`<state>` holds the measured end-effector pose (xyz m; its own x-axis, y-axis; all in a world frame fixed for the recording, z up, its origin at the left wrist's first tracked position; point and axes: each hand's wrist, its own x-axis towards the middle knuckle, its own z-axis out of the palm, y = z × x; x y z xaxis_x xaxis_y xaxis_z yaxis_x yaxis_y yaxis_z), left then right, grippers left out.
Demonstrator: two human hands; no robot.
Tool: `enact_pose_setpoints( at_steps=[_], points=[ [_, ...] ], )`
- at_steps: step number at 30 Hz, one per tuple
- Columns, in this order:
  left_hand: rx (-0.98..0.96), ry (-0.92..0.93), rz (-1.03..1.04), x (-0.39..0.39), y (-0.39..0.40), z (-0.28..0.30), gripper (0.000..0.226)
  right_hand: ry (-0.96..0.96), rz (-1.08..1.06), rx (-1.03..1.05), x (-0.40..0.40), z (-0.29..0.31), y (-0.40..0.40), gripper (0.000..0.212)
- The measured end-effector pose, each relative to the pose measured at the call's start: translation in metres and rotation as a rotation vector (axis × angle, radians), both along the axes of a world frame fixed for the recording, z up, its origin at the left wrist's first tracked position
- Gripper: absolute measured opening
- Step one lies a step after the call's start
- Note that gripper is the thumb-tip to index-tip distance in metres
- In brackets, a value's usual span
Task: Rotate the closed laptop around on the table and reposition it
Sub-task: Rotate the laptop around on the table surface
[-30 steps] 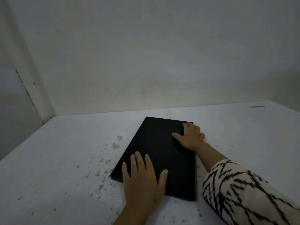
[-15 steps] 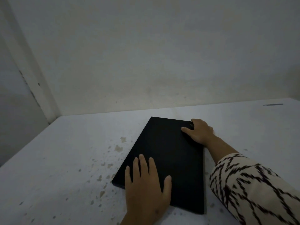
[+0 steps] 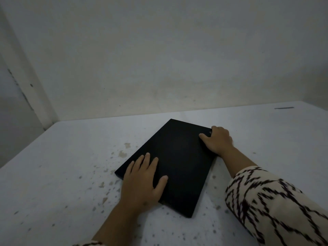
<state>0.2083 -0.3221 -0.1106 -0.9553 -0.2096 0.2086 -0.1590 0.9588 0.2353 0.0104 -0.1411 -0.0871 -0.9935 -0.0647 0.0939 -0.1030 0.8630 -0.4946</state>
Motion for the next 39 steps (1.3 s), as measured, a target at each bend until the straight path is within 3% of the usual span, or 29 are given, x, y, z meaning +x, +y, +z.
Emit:
enact_pose_setpoints(
  at_steps=[7,14,16,20,25,28,31,39],
  points=[
    [0.067,0.013,-0.132,-0.007,-0.022,0.006,0.057,0.04,-0.086,-0.07,0.017,-0.004,0.015,0.056],
    [0.14,0.014,-0.212,-0.009,-0.034,0.012,0.056,0.073,-0.17,-0.129,0.036,-0.01,0.032,0.052],
    [0.172,0.023,-0.202,-0.008,-0.036,0.012,0.044,0.091,-0.205,-0.132,0.042,-0.012,0.036,0.05],
    [0.162,-0.023,-0.073,-0.003,-0.029,0.012,0.043,0.104,-0.248,-0.107,0.049,-0.014,0.041,0.049],
    [0.359,-0.113,0.208,0.011,0.01,0.014,0.073,0.132,-0.205,-0.106,0.051,-0.017,0.041,0.054],
    [0.247,-0.247,0.129,0.022,0.041,0.01,0.11,0.152,-0.119,-0.09,0.051,-0.017,0.042,0.056],
    [0.146,-0.311,0.101,0.024,0.046,0.008,0.138,0.162,-0.06,-0.083,0.052,-0.016,0.044,0.042],
    [0.175,-0.248,0.049,0.016,0.031,0.006,0.121,0.205,-0.063,-0.133,0.06,-0.016,0.044,0.027]
  ],
)
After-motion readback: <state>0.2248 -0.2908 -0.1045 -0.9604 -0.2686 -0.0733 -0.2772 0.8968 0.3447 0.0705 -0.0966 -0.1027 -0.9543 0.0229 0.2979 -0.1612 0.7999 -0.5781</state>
